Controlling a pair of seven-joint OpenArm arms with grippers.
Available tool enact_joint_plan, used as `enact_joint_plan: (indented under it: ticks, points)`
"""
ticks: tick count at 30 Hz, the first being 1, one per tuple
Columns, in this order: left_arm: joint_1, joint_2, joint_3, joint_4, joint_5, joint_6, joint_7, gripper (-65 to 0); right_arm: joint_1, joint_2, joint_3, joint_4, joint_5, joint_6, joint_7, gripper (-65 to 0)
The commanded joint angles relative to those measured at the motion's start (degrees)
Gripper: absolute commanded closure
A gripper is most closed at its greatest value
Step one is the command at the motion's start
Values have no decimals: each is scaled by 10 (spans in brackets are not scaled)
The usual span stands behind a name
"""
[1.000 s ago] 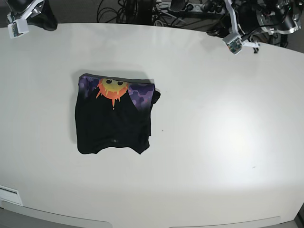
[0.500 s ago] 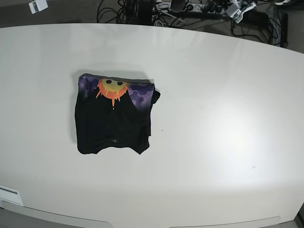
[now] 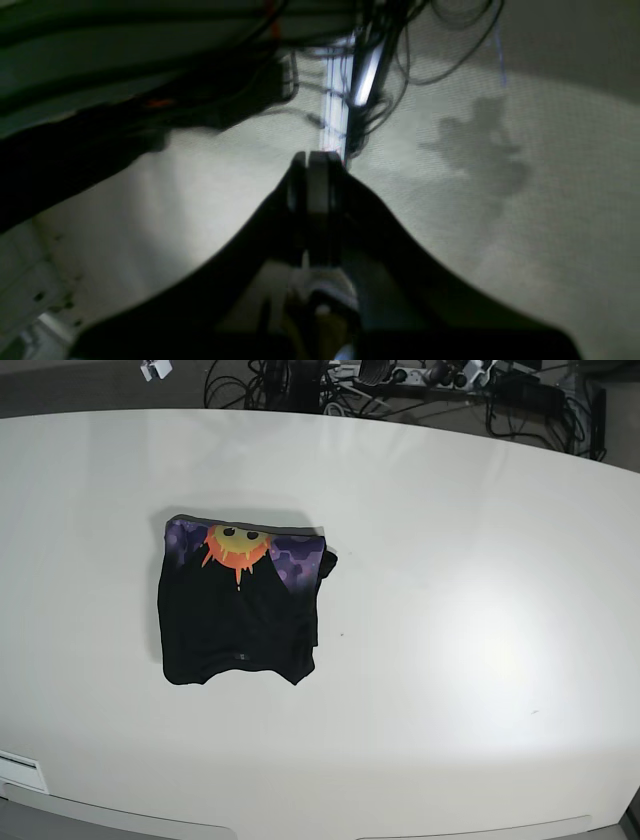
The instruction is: Fold the T-shirt properly
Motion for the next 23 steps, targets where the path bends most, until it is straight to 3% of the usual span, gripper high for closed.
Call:
enact_joint_plan:
  ticks: [1, 3, 7, 9, 12, 15, 20, 23]
  points:
    - [-15, -6, 18, -29, 25, -1, -41, 0, 10, 5, -6, -25, -16, 0, 29, 0]
    - [-58, 3, 59, -97, 94, 25, -134, 0, 50, 5, -23, -95, -57, -8, 97, 0]
    - [-126, 46, 131, -198, 180, 144, -241, 0, 134, 3, -74, -227, -111, -61, 185, 0]
    - [-149, 71, 164, -231, 191, 196, -276, 0, 176, 0, -108, -282, -137, -100, 203, 0]
    - [-172, 105, 204, -256, 172, 242, -302, 0, 228, -10, -158, -340, -156, -156, 216, 0]
    - [-179, 127, 223, -258, 145, 270, -303, 0, 258, -26, -193, -360, -157, -188, 221, 0]
    - [-184, 143, 224, -258, 145, 268, -302, 0, 278, -63, -221, -360, -159, -208, 220, 0]
    - [-184, 145, 224, -258, 134, 268, -303, 0, 280, -85, -230, -360, -198, -209, 227, 0]
